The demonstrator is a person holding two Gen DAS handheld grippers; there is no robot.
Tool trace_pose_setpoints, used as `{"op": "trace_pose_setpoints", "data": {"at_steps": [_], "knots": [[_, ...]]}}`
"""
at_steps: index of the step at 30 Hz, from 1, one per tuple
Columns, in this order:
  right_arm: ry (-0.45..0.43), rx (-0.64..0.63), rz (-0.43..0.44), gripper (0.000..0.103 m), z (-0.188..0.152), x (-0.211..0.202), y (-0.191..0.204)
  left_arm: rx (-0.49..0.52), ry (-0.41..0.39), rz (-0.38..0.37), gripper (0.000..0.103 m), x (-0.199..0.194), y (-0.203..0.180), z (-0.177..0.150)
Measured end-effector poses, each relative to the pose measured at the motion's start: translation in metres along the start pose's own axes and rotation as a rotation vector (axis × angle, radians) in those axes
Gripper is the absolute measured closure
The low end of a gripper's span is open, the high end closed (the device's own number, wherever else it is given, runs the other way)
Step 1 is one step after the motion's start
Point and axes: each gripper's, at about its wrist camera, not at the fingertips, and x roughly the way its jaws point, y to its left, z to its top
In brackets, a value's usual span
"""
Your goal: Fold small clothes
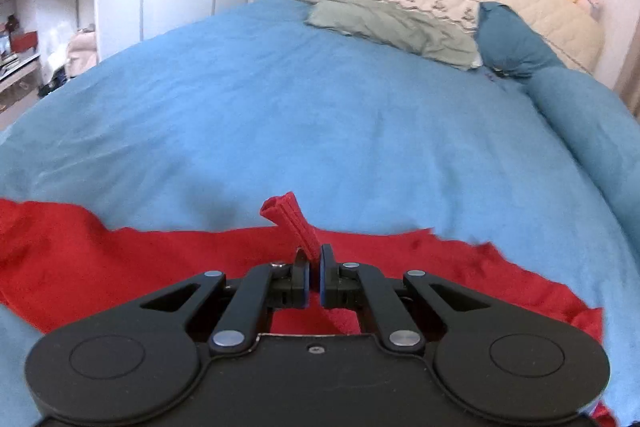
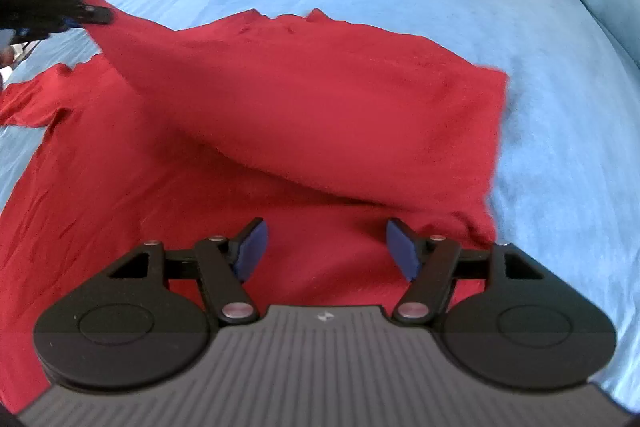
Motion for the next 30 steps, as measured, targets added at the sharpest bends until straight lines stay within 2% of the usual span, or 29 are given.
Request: {"op": "trace_pose_setpoints", "data": {"at_steps": [8, 10, 12, 13, 14, 15, 16, 17, 18, 21, 24, 27, 29, 30], "knots": [[-0.011, 0.08, -0.046, 0.02, -0.003, 0.005, -0.021, -0.015, 0.088, 0.005, 0.098, 0.019, 0.017, -0.031], [-0.011, 0.096, -0.08, 0.02, -0.007, 0.004, -0.029, -0.033, 0.098, 0.0, 0.092, 0.016, 0.018, -0.036], [-0.006, 0.109, -0.129, 0.021, -0.013, 0.003, -0.037, -0.036, 0.105, -0.004, 0.07, 0.011, 0.017, -0.039], [-0.008, 0.117, -0.126, 0.021, -0.017, 0.001, -0.042, -0.029, 0.109, -0.001, 0.064, 0.009, 0.017, -0.041], [-0.007, 0.13, -0.117, 0.021, -0.022, -0.001, -0.047, -0.024, 0.114, 0.002, 0.054, 0.006, 0.018, -0.041], [-0.004, 0.129, -0.125, 0.016, -0.027, -0.003, -0.05, -0.015, 0.12, 0.004, 0.047, 0.003, 0.018, -0.043], [0.003, 0.119, -0.153, 0.011, -0.03, -0.004, -0.051, -0.005, 0.126, 0.008, 0.045, 0.0, 0.019, -0.044], [0.02, 0.114, -0.196, 0.008, -0.033, -0.005, -0.053, 0.006, 0.136, 0.014, 0.044, -0.004, 0.019, -0.046], [0.021, 0.131, -0.202, 0.008, -0.037, -0.008, -0.057, 0.017, 0.149, 0.019, 0.044, -0.008, 0.02, -0.048], [0.013, 0.199, -0.175, 0.008, -0.036, -0.025, -0.065, 0.028, 0.164, -0.002, 0.04, -0.023, 0.02, -0.054], [-0.019, 0.099, -0.147, 0.008, -0.031, -0.042, -0.047, 0.047, 0.177, -0.032, 0.038, -0.035, 0.014, -0.063], [-0.023, 0.068, -0.155, 0.008, -0.032, -0.044, -0.033, 0.08, 0.19, -0.04, 0.038, -0.041, 0.004, -0.074], [-0.059, 0.041, -0.156, 0.008, -0.032, -0.049, -0.023, 0.085, 0.196, -0.047, 0.038, -0.043, -0.001, -0.079], [-0.079, 0.037, -0.13, 0.008, -0.03, -0.052, -0.018, 0.084, 0.196, -0.056, 0.038, -0.043, -0.003, -0.08]]}}
